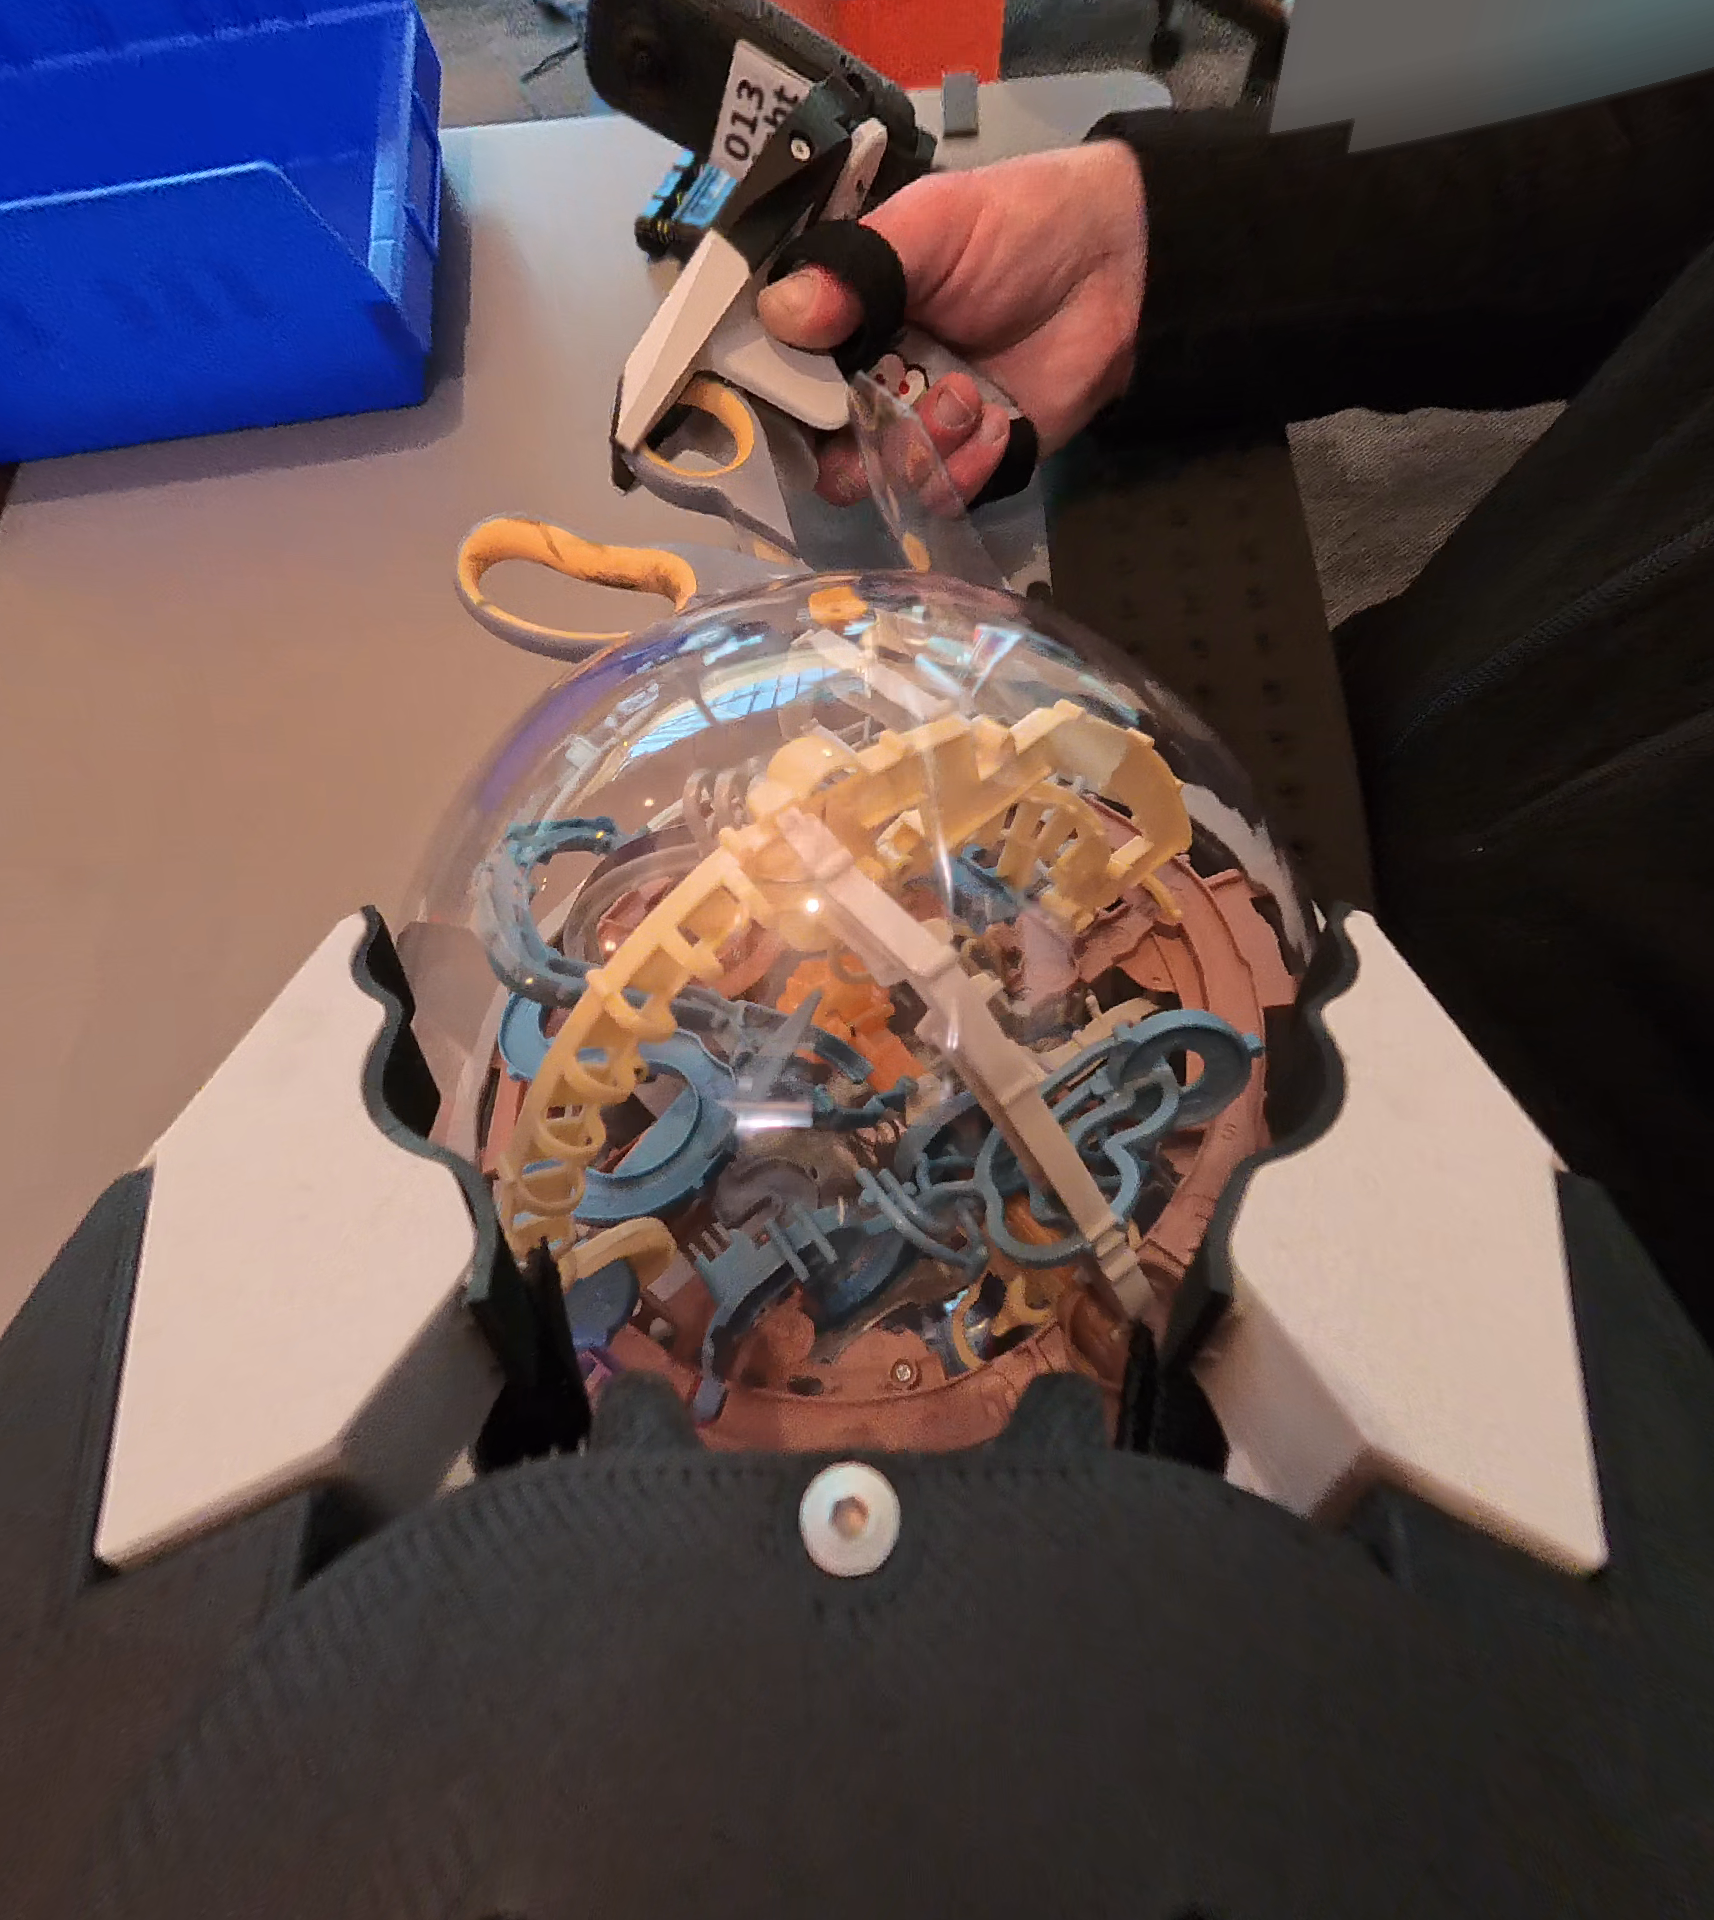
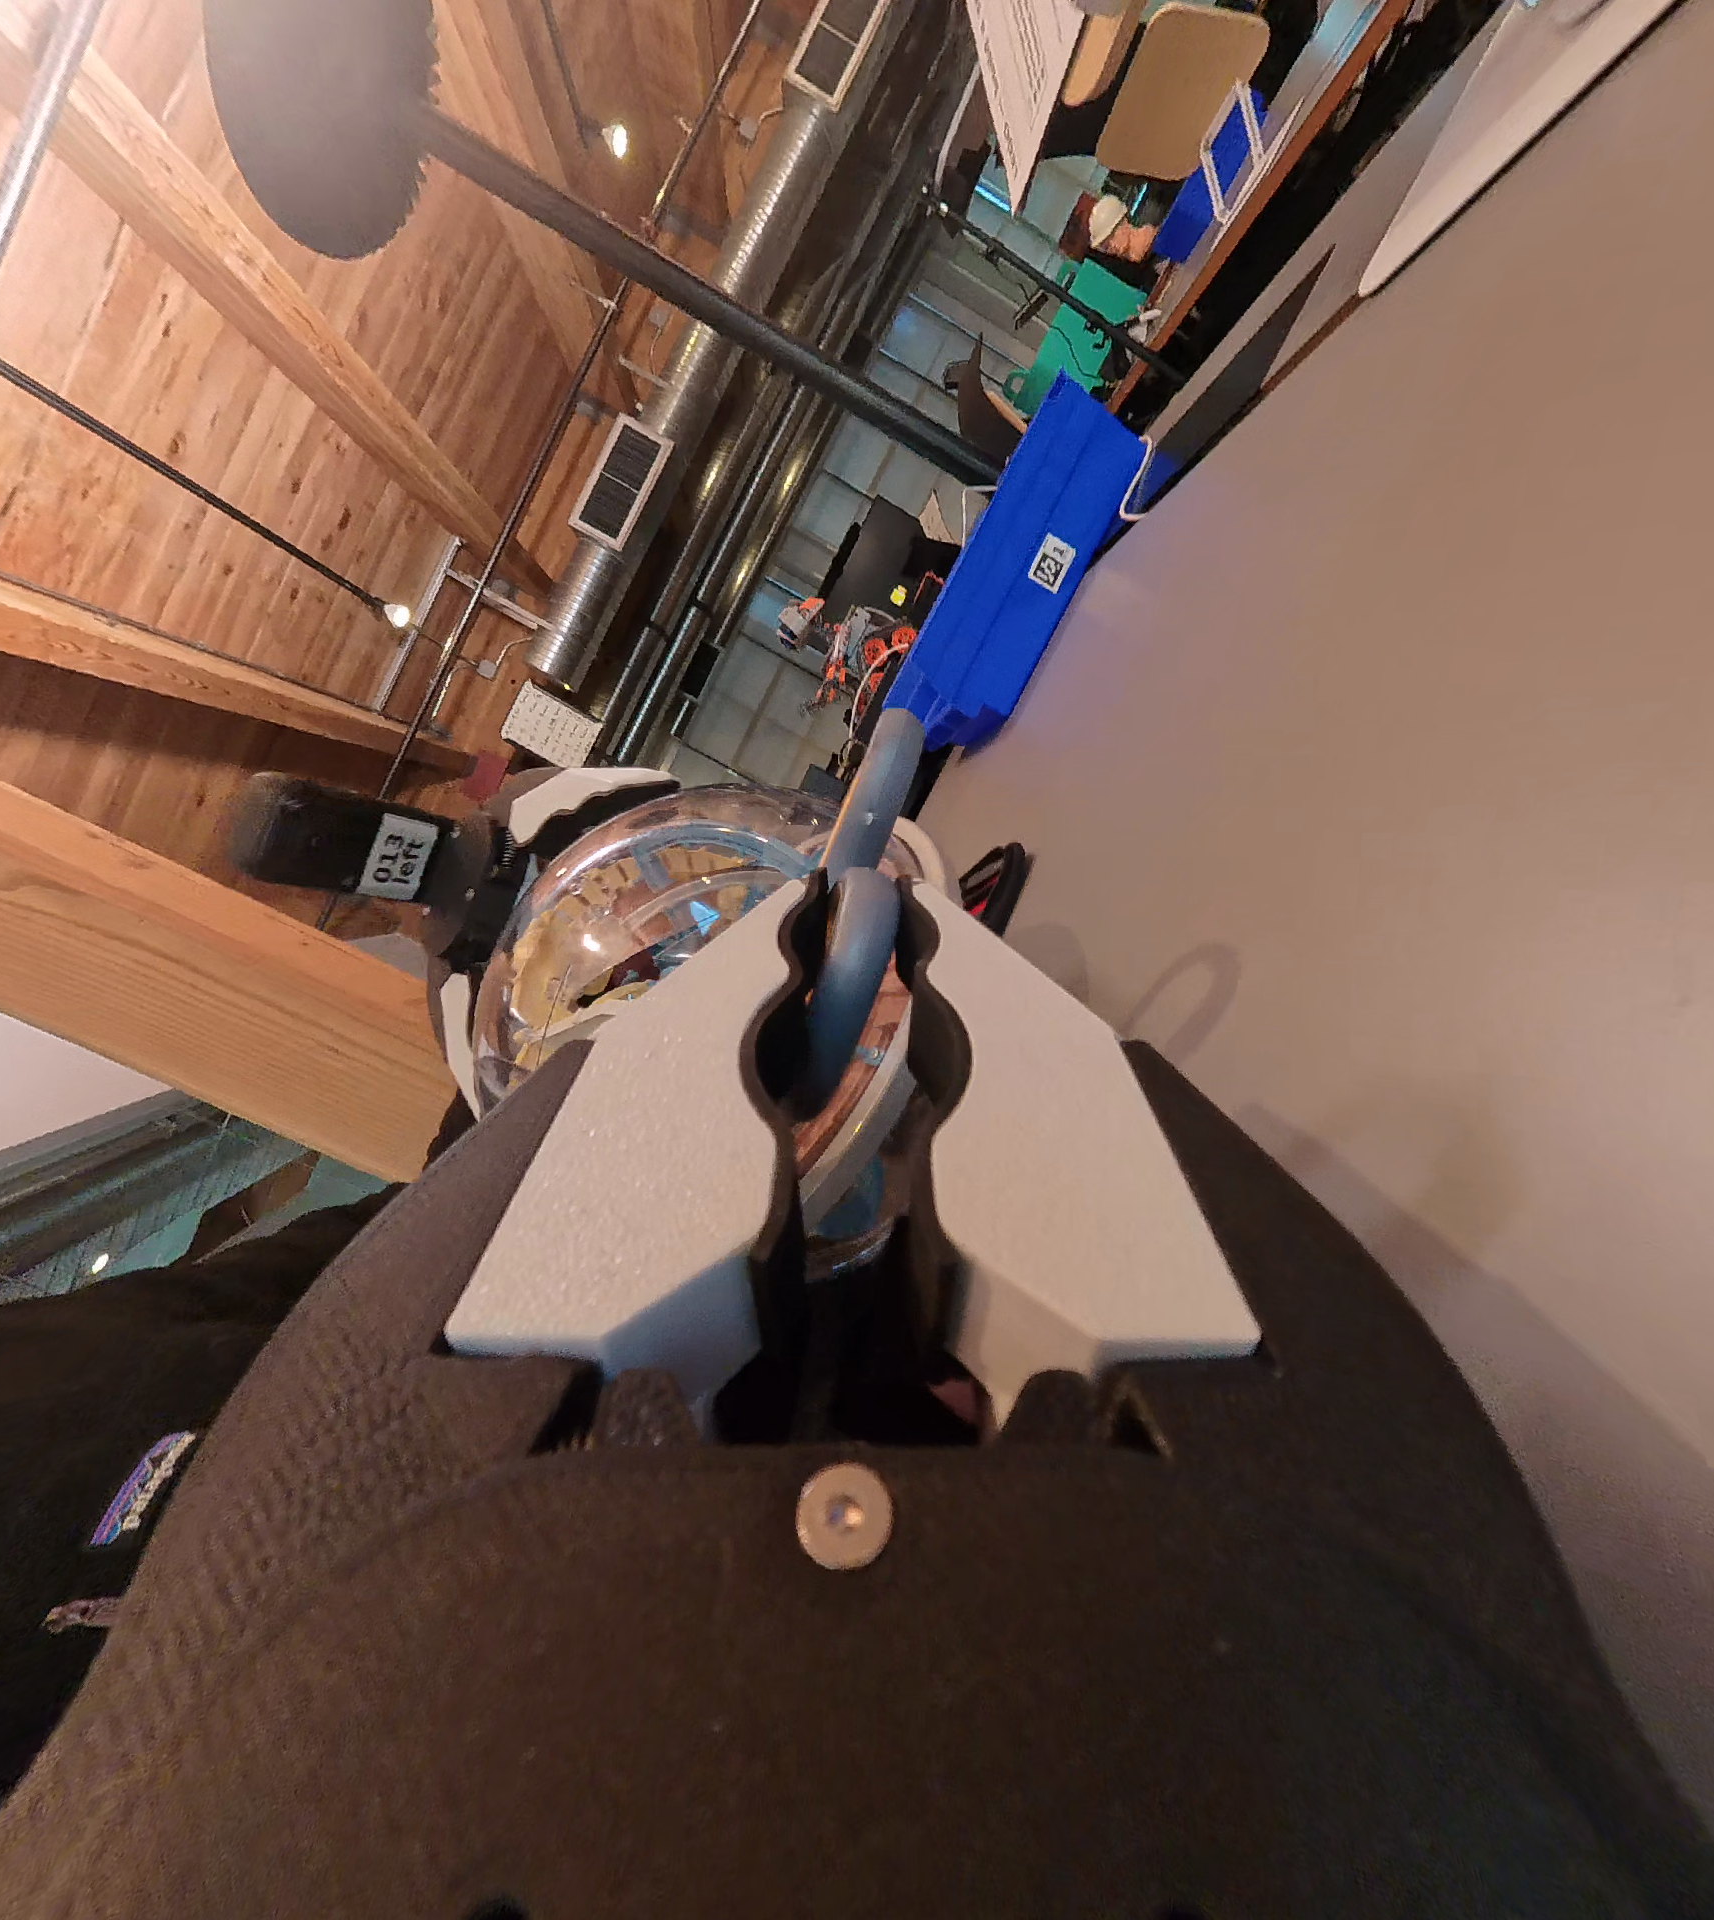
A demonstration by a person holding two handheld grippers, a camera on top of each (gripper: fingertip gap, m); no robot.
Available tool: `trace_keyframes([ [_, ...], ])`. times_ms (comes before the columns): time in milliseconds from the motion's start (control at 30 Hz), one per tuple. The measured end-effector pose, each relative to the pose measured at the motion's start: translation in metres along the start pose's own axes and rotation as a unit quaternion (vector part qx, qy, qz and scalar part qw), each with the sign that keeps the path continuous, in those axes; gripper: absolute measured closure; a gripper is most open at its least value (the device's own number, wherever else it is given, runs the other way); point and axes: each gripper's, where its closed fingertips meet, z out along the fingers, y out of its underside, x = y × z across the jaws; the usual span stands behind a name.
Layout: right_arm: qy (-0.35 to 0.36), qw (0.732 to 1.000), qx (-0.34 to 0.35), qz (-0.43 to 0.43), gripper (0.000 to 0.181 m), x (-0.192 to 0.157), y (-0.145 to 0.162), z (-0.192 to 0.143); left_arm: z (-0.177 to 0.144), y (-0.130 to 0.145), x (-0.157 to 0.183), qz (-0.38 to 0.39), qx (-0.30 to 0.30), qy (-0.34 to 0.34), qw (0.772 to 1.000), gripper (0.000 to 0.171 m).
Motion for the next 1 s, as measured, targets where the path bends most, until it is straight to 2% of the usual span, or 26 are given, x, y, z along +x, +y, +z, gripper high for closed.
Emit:
trace_keyframes([
  [33, -0.001, 1.0, -0.001, 0.0, 0.172, 0.0, -0.004, 0.003, -0.003, 0.002, -0.007, -0.01, 0.01, 0.016, 1.0, 0.015],
  [133, -0.005, 1.0, -0.001, -0.005, 0.171, -0.003, -0.014, 0.018, -0.013, 0.01, -0.032, -0.073, 0.058, 0.077, 0.993, 0.013],
  [267, 0.001, 1.0, 0.02, -0.024, 0.17, -0.007, -0.032, 0.034, -0.022, 0.018, -0.067, -0.161, 0.117, 0.138, 0.97, 0.016],
  [400, 0.019, 0.999, 0.034, -0.028, 0.169, 0.002, -0.039, 0.038, -0.026, 0.019, -0.091, -0.204, 0.147, 0.159, 0.955, 0.023],
  [533, 0.029, 0.998, 0.059, -0.001, 0.168, 0.016, -0.039, 0.033, -0.044, 0.012, -0.109, -0.165, 0.153, 0.073, 0.972, 0.038],
  [600, 0.033, 0.997, 0.07, 0.008, 0.168, 0.021, -0.039, 0.029, -0.062, 0.001, -0.107, -0.138, 0.157, 0.026, 0.978, 0.037],
  [667, 0.032, 0.997, 0.072, 0.016, 0.168, 0.024, -0.038, 0.027, -0.076, -0.012, -0.084, -0.077, 0.134, -0.026, 0.988, 0.037],
  [733, 0.033, 0.997, 0.074, 0.016, 0.168, 0.023, -0.038, 0.027, -0.073, -0.023, -0.042, -0.001, 0.089, -0.058, 0.994, 0.037],
  [800, 0.032, 0.996, 0.079, 0.019, 0.167, 0.024, -0.038, 0.029, -0.054, -0.009, -0.019, 0.079, -0.01, -0.12, 0.99, 0.045],
  [833, 0.032, 0.996, 0.079, 0.02, 0.168, 0.025, -0.036, 0.03, -0.045, 0.004, -0.018, 0.104, -0.06, -0.153, 0.981, 0.054],
  [867, 0.031, 0.996, 0.078, 0.023, 0.168, 0.025, -0.034, 0.032, -0.04, 0.014, -0.024, 0.114, -0.089, -0.196, 0.97, 0.055],
  [933, 0.025, 0.997, 0.073, 0.023, 0.168, 0.022, -0.027, 0.036, -0.042, 0.025, -0.036, 0.131, -0.103, -0.246, 0.955, 0.053],
  [1000, 0.024, 0.997, 0.066, 0.013, 0.167, 0.016, -0.023, 0.038, -0.049, 0.026, -0.041, 0.102, -0.075, -0.241, 0.962, 0.059],
])
